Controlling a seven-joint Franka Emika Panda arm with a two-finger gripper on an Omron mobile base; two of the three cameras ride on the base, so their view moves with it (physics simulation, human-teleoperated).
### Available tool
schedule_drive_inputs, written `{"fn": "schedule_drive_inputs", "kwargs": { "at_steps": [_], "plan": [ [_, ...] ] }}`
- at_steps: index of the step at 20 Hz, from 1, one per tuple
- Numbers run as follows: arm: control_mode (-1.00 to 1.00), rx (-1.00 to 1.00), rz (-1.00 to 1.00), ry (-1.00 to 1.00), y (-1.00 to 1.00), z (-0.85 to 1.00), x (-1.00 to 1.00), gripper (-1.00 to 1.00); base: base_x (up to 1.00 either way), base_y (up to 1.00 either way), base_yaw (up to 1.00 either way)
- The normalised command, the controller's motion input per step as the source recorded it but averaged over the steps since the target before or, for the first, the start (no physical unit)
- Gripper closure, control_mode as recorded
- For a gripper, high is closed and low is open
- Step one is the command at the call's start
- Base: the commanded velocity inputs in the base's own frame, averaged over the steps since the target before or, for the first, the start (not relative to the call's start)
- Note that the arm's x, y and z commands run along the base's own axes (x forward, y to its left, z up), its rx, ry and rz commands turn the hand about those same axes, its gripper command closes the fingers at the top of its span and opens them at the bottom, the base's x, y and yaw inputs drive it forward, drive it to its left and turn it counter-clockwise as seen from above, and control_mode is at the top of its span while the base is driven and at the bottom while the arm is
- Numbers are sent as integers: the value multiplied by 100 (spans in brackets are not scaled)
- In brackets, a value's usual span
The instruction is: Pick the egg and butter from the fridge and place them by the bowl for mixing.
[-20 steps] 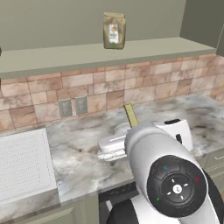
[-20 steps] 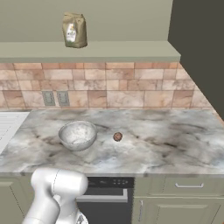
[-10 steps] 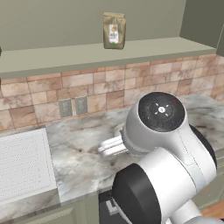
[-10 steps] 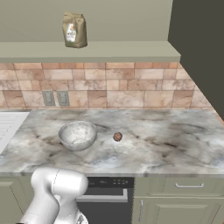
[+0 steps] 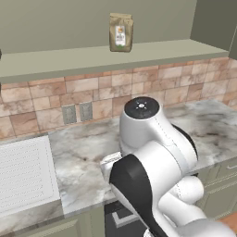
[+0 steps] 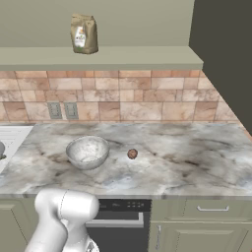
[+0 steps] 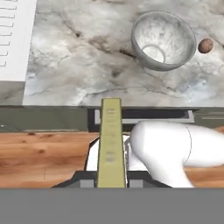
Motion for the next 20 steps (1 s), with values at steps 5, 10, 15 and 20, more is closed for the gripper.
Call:
{"fn": "schedule_drive_inputs", "kwargs": {
  "at_steps": [5, 10, 15, 20],
  "plan": [
    [-100, 0, 0, 6, -1, -31, 76, 100, 0, 0, 0],
    [-100, 0, 0, 0, 0, -60, 96, 100, 0, 0, 0],
    [-100, -8, 0, -9, 1, -61, 90, 100, 0, 0, 0],
    [-100, -13, -3, -13, 39, -61, 97, 100, 0, 0, 0]
  ]
}}
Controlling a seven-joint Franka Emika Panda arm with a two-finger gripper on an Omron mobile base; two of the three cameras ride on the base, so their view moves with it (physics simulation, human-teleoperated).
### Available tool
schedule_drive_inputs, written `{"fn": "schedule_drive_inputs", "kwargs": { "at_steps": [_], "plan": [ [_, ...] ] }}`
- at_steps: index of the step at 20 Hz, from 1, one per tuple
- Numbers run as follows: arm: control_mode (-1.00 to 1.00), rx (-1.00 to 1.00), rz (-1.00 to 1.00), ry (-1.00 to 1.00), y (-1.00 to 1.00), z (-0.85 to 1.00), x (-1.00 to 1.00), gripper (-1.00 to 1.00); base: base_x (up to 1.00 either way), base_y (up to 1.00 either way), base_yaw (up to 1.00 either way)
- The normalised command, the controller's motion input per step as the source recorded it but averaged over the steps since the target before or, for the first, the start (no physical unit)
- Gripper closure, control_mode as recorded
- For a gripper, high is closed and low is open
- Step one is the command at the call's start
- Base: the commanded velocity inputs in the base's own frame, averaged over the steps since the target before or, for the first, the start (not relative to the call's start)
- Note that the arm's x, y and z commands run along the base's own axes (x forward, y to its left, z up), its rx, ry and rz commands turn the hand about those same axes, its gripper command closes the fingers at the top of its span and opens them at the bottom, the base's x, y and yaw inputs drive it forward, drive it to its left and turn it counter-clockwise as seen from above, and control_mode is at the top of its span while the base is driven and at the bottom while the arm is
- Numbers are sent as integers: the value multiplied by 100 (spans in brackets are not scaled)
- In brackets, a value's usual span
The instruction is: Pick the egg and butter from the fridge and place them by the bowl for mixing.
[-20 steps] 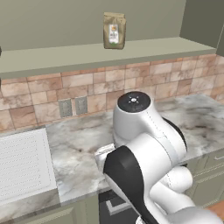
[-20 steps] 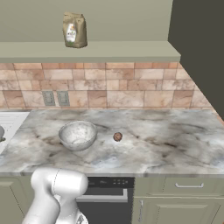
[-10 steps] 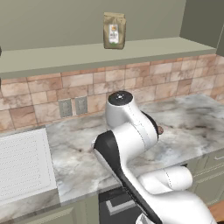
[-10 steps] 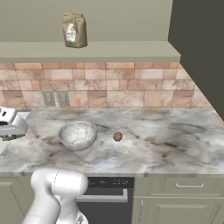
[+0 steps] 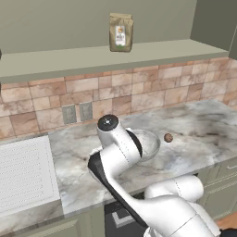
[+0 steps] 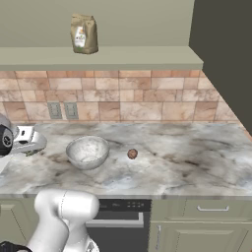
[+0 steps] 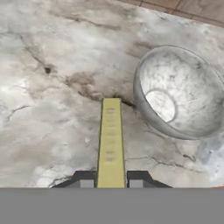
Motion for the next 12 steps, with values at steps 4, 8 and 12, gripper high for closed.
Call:
{"fn": "schedule_drive_inputs", "kwargs": {
  "at_steps": [4, 8, 12],
  "plan": [
    [-100, -6, -1, -5, 29, -32, 41, 100, 0, 0, 0],
    [-100, 0, 0, 0, 0, -20, 9, 100, 0, 0, 0],
    [-100, 0, 0, 0, 0, -43, 12, 100, 0, 0, 0]
  ]
}}
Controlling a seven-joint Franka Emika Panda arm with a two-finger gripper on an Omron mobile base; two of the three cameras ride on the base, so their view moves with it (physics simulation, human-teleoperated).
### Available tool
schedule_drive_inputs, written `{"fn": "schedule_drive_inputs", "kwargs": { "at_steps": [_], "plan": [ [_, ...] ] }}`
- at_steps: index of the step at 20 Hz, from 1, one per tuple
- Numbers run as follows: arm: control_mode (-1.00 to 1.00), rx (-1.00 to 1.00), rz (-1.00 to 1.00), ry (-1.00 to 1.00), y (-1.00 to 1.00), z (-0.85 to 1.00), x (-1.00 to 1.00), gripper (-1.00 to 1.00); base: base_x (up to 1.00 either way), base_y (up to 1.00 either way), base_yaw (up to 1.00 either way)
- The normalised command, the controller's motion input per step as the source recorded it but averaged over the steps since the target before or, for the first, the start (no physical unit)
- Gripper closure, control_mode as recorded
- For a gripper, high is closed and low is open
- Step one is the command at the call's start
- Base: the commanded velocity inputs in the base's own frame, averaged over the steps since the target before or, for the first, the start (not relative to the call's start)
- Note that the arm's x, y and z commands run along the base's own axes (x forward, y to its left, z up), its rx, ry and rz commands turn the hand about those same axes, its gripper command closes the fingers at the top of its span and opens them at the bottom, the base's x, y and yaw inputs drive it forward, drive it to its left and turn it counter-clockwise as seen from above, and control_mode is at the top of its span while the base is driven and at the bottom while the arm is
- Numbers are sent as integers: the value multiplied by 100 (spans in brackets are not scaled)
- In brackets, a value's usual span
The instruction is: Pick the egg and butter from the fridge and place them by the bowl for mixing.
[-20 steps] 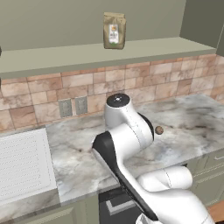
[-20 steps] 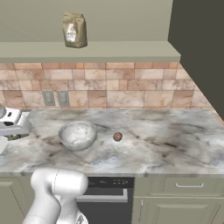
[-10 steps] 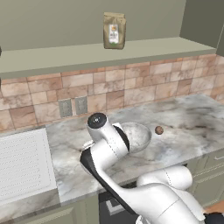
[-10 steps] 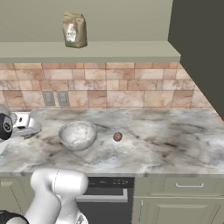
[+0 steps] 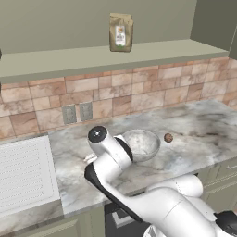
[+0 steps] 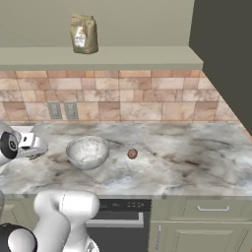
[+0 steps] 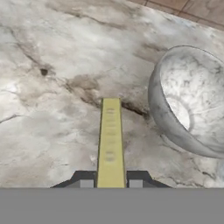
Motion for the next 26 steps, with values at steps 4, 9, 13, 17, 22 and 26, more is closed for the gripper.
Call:
{"fn": "schedule_drive_inputs", "kwargs": {
  "at_steps": [4, 9, 13, 17, 22, 26],
  "plan": [
    [-100, 0, 0, 0, 0, -32, 29, 100, 0, 0, 0],
    [-100, 0, 0, 0, 0, -27, 40, 100, 0, 0, 0],
    [-100, 0, 0, 0, 0, -26, 46, 100, 0, 0, 0],
    [-100, 0, 0, 0, 0, -31, 38, 100, 0, 0, 0],
    [-100, 0, 0, 0, 0, -29, 28, 100, 0, 0, 0],
    [-100, -3, 0, 0, 0, -22, 17, -100, 0, 0, 0]
  ]
}}
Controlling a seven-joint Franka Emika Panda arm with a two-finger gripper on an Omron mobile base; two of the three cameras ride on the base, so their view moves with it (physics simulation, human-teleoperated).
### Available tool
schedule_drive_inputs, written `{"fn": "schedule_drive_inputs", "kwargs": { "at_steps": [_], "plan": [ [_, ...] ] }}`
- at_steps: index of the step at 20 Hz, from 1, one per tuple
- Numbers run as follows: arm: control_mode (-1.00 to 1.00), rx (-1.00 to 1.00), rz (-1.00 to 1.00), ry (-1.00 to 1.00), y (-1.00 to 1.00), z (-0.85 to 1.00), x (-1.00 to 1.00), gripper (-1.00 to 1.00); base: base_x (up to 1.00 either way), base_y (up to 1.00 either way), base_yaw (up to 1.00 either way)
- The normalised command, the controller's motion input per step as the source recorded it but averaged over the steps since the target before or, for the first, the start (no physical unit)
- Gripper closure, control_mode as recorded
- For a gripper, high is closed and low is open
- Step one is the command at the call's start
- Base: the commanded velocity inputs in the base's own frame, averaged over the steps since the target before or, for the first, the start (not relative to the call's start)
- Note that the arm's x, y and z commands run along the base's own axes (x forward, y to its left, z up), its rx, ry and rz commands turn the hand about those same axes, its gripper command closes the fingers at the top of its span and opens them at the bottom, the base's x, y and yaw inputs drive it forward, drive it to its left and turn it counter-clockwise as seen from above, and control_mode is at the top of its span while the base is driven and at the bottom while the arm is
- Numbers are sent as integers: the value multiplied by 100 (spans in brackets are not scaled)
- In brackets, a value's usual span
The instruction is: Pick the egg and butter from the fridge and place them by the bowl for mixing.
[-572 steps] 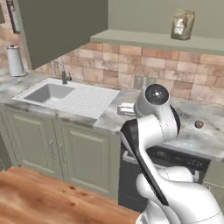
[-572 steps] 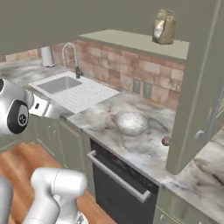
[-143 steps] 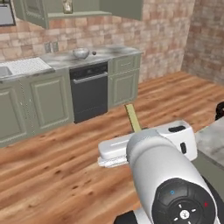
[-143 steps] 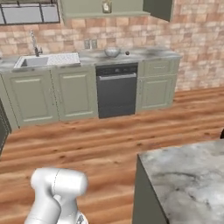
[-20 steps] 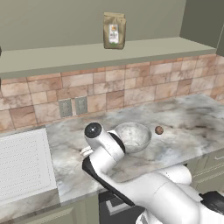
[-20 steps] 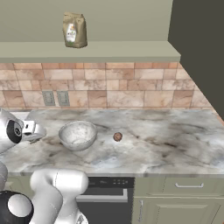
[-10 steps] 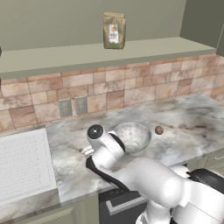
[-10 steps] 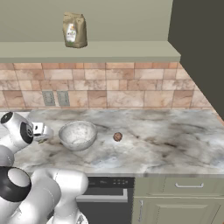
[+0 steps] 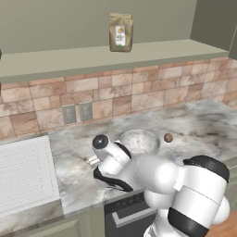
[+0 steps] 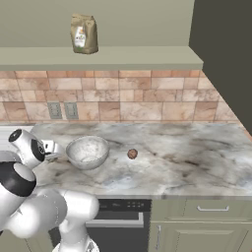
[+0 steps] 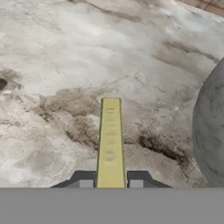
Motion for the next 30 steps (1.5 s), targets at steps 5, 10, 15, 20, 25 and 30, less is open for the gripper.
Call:
{"fn": "schedule_drive_inputs", "kwargs": {
  "at_steps": [5, 10, 15, 20, 25, 30],
  "plan": [
    [-100, 0, 0, 0, 0, -2, 0, -100, 0, 0, 0],
    [-100, 2, -1, 0, 0, 30, 2, -100, 0, 0, 0],
    [-100, 8, 0, 0, 11, 95, -74, -100, 0, 0, 0],
    [-100, 10, 0, -17, 0, 57, -100, -100, 0, 0, 0],
    [-100, 1, 0, -55, -13, 11, -100, -100, 0, 0, 0],
    [-100, 4, 2, -52, -44, 15, -80, -100, 0, 0, 0]
  ]
}}
